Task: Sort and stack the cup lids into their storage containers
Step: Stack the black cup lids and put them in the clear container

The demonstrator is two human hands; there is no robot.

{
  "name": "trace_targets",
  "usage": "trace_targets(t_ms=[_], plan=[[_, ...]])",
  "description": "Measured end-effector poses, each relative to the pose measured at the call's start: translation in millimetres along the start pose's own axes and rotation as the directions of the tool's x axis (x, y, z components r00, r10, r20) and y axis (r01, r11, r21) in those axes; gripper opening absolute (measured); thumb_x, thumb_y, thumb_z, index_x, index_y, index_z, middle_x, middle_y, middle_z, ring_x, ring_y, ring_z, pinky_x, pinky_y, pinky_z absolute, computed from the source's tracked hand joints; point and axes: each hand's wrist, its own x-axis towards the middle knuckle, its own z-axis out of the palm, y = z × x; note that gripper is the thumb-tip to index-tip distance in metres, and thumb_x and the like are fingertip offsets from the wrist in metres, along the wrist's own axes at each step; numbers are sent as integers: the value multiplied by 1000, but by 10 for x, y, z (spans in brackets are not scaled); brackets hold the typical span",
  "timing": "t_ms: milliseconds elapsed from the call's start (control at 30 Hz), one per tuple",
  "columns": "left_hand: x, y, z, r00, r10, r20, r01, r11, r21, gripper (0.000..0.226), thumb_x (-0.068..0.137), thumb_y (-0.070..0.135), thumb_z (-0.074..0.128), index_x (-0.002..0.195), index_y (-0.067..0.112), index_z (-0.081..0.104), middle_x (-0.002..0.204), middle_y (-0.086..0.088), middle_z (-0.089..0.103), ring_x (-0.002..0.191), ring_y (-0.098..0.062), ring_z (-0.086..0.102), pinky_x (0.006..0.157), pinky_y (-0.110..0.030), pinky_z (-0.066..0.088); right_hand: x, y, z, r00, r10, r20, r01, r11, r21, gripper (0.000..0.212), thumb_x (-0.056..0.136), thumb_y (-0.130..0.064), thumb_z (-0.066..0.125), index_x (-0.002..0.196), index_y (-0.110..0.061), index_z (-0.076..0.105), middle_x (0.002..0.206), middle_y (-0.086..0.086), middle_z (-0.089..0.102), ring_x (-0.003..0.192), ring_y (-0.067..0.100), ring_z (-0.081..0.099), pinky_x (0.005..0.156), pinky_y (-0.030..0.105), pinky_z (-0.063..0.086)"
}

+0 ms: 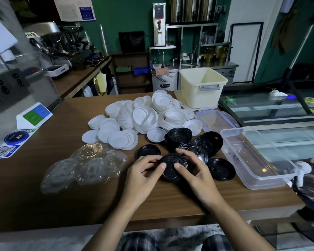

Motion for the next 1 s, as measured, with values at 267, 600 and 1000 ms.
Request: trace_targets(t_ms=[267,600,1000], plan=[[83,-8,39,995,-73,62,77,994,-76,27,89,11,82,112,23,72,108,1,77,98,-16,75,87,-26,57,-4,35,-7,1000,13,-17,-13,1000,3,37,93,1,75,128,-11,68,117,5,75,112,12,68,97,17,49],[220,-103,-248,945,306,117,-315,750,582,26,96,19,74,122,22,73,115,10,74,108,-7,68,94,-28,54,18,65,6,994,-23,-111,19,999,-36,30,93,1,76,120,-11,71,118,0,75,114,11,68,100,15,46],[380,-123,-261,965,209,156,-259,701,665,33,81,9,87,110,24,79,87,21,62,79,3,60,75,-20,52,1,52,5,997,21,-73,-22,1000,-12,38,90,11,75,122,-8,69,116,2,75,107,3,69,95,13,48]])
